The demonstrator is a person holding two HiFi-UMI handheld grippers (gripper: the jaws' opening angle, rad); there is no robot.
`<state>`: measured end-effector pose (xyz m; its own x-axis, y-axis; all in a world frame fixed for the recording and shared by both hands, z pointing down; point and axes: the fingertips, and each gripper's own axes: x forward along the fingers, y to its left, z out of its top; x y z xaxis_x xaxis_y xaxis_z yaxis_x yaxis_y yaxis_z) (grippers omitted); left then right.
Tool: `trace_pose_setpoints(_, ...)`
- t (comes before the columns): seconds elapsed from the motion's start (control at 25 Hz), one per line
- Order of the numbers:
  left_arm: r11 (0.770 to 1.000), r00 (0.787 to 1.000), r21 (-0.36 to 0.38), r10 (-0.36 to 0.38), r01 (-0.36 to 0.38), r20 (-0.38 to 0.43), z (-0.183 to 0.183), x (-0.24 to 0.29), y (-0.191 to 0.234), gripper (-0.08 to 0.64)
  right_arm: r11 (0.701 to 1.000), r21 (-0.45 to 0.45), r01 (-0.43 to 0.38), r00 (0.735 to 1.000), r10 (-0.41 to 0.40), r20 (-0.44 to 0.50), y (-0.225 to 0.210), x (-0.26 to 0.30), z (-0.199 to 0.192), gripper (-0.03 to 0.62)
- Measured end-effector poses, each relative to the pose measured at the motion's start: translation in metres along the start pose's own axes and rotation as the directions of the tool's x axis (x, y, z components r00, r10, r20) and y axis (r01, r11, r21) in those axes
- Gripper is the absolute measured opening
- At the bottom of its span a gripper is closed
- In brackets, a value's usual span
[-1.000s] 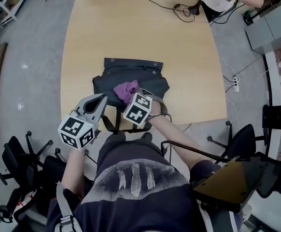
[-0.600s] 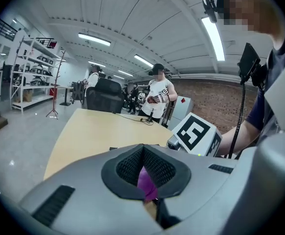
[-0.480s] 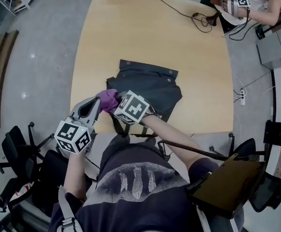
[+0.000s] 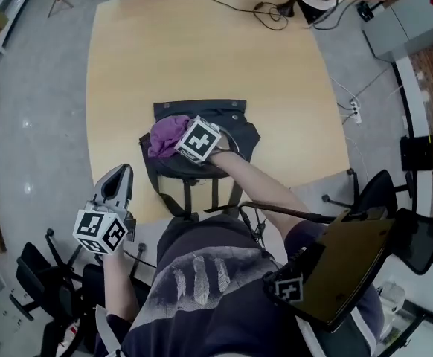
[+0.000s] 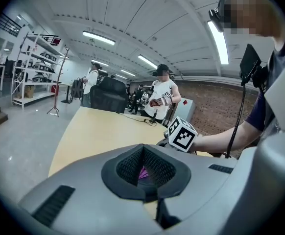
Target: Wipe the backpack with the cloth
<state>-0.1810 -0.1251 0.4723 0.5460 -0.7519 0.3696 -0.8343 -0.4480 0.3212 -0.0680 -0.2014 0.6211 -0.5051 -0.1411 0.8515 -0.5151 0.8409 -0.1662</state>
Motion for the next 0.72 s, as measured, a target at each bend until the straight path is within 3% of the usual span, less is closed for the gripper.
trace_pose_setpoints(0.16,0.999,0.999,0.019,-0.05,0.05,-0.009,0.002,0.016,-0.022,0.006,0.995,0.053,0.088,0.995,-0.085,-0.061,-0.053,-0.032,-0.05,0.1)
trace_pose_setpoints(0.32,0.991,0.994,0.073,-0.107,0.109,-0.033,0.01,0.027,-0.042,0.006,0.96,0.254,0.122,0.993,-0.12,-0.023,-0.094,-0.058,-0.093,0.1)
trace_pose_setpoints(0.44,0.986,0.989,0.087,-0.137,0.141,-0.049,0.009,0.029,-0.069,0.006,0.944,0.267,0.193,0.981,-0.176,-0.084,-0.115,-0.079,-0.123,0.1)
trace_pose_setpoints(0.6,0.977,0.983,0.121,-0.169,0.178,-0.077,0.01,0.034,-0.101,0.006,0.91,0.275,0.309,0.948,-0.271,-0.165,-0.152,-0.11,-0.157,0.1)
trace_pose_setpoints(0.72,0.97,0.981,0.155,-0.175,0.186,-0.079,0.019,0.039,-0.11,0.006,0.86,0.274,0.43,0.902,-0.394,-0.179,-0.186,-0.143,-0.163,0.1)
